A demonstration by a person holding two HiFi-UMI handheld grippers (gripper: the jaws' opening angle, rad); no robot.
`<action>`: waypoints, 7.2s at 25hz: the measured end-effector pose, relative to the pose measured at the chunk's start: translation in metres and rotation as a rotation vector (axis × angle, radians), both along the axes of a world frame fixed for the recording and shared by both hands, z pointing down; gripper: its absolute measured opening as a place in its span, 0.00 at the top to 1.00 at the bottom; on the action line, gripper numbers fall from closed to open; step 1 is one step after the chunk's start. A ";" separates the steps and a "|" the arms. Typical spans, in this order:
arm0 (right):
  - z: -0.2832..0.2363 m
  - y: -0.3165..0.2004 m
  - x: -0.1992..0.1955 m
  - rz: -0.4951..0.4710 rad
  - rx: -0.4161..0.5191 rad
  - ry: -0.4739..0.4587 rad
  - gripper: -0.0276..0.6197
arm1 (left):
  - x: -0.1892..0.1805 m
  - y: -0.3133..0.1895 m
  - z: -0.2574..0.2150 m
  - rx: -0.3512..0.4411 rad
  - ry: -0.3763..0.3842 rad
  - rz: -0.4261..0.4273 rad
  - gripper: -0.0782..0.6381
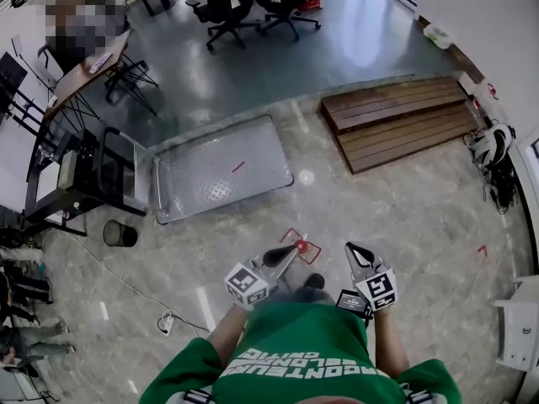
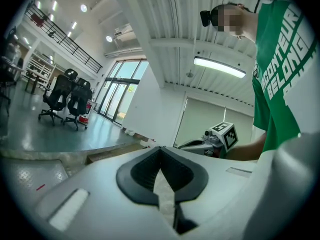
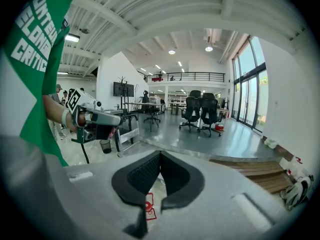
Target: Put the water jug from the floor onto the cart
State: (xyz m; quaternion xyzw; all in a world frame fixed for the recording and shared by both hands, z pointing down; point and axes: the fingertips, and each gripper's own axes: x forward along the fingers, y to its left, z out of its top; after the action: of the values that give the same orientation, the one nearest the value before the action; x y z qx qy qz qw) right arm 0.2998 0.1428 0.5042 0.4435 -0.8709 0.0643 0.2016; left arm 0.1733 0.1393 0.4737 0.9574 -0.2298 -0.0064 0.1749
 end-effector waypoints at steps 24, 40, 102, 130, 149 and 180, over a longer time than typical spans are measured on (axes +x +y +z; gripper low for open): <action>0.174 -0.016 -0.005 0.088 -0.326 -0.070 0.97 | -0.024 -0.045 0.167 -0.281 -0.120 0.016 0.87; 0.454 0.016 -0.034 0.387 -0.775 -0.169 0.65 | -0.033 -0.093 0.430 -0.520 -0.438 0.121 0.59; 0.094 -0.125 -0.037 0.087 -0.624 -0.384 0.90 | -0.043 -0.134 0.129 -0.548 -0.082 -0.086 0.80; -0.013 -0.160 -0.151 -0.283 -0.492 -0.338 0.88 | -0.130 -0.132 0.002 -0.417 0.174 -0.275 0.79; -0.028 -0.201 -0.278 -0.310 -0.406 -0.289 0.87 | -0.253 -0.174 -0.008 -0.366 0.283 -0.245 0.79; -0.008 -0.332 -0.419 -0.563 -0.475 -0.317 0.87 | -0.382 -0.286 -0.001 -0.365 0.344 -0.451 0.79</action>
State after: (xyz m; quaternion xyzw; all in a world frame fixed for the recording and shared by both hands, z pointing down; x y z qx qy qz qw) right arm -0.1194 -0.1895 0.4962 0.1132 -0.9396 0.2736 0.1715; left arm -0.2083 -0.1463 0.4723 0.8203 -0.4002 -0.1652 0.3737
